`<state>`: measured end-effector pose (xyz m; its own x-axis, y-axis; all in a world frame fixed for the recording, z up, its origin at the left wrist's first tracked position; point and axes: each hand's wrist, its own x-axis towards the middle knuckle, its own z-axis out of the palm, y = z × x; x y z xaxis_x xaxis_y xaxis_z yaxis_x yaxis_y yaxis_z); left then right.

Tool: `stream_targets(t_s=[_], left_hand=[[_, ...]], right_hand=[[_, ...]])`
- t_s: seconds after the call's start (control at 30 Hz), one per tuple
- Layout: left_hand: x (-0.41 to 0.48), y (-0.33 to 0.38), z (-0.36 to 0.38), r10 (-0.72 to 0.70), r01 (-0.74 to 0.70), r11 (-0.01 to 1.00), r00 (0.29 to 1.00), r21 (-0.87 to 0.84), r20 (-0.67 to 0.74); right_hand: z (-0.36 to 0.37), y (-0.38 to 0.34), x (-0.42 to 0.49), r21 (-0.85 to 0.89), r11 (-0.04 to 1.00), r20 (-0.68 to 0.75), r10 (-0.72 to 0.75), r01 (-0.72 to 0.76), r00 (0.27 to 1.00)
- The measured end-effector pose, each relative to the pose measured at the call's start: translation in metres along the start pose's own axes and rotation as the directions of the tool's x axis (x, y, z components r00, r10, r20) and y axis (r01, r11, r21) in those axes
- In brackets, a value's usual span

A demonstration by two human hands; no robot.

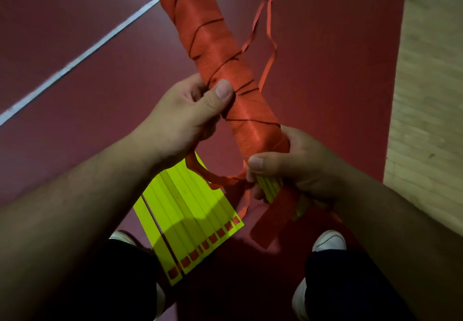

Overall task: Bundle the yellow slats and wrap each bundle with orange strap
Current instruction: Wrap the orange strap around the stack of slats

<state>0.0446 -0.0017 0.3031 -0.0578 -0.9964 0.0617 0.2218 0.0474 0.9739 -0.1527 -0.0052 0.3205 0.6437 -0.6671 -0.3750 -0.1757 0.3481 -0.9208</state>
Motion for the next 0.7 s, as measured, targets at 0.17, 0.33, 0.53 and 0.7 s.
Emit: stream_targets(t_s=[0.17, 0.33, 0.53, 0.7], left_hand=[[0.000, 0.000, 0.000, 0.016, -0.011, 0.998, 0.997, 0.066, -0.074], [0.001, -0.007, 0.001, 0.004, 0.053, 0.979, 0.961, 0.198, -0.277], [0.003, -0.018, 0.006, -0.005, 0.128, 0.951, 0.916, 0.280, -0.400], [0.006, -0.011, -0.003, -0.054, 0.123, 0.967, 0.955, 0.221, -0.293]], right_hand=[[-0.010, 0.000, 0.006, -0.278, 0.960, -0.093, -0.062, 0.033, 0.994], [-0.002, 0.005, 0.010, -0.561, 0.828, -0.330, -0.202, -0.019, 0.922], [0.006, 0.008, 0.009, -0.678, 0.722, -0.332, -0.136, -0.137, 0.933], [0.002, 0.007, 0.010, -0.629, 0.776, -0.314, -0.190, -0.054, 0.930]])
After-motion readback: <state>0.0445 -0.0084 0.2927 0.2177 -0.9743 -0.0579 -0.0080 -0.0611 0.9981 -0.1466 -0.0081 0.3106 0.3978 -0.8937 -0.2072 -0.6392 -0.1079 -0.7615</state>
